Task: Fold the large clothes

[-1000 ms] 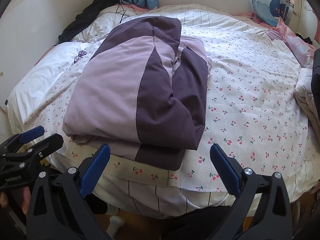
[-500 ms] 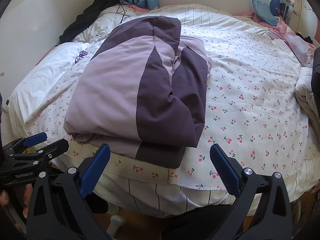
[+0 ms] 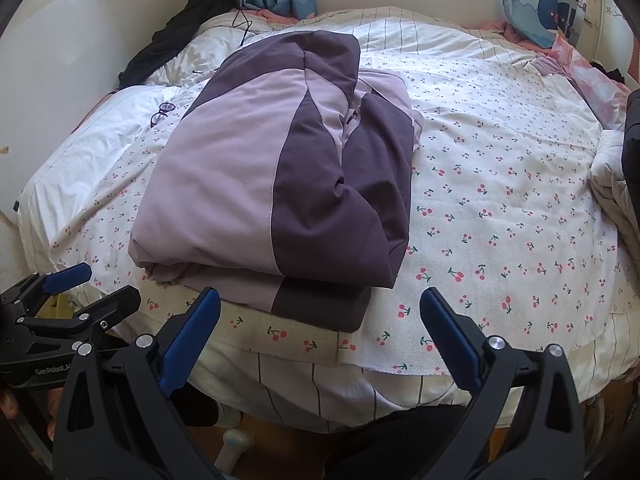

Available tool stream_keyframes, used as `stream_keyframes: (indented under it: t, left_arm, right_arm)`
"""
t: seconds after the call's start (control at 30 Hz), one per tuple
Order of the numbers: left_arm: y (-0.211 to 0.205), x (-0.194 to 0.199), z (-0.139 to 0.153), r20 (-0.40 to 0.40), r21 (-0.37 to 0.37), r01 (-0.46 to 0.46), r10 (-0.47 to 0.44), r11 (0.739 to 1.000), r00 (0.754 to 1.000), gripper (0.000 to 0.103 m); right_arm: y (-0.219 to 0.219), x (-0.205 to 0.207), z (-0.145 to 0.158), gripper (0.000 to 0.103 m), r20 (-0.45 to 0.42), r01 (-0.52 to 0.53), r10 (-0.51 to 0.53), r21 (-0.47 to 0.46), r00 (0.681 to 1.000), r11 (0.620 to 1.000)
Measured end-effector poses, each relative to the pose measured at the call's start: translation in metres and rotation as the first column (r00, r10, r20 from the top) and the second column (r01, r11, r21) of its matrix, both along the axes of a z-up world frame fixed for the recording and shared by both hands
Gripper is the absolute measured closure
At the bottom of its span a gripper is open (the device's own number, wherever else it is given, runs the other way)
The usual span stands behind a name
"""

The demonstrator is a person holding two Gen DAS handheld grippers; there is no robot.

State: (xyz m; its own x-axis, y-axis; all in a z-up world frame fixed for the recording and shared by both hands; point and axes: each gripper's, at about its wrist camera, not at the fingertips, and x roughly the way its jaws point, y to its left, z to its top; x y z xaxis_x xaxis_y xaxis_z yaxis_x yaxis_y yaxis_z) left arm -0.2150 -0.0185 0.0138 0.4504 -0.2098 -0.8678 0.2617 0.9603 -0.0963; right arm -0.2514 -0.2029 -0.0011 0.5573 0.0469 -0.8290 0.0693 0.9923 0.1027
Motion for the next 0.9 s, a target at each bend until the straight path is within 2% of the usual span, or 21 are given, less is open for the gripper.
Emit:
stream_keyframes:
  t: [0.9]
  left_arm:
    - [-0.0036,0.0011,-0.0061,-0.015,0.014,-0.005,0.005,1.000,1.000,0.006]
  right_arm:
    - [-0.0004,0.0002,-0.0063,0.007,-0.007,0.005,-0.005,0.030,1.000,1.000]
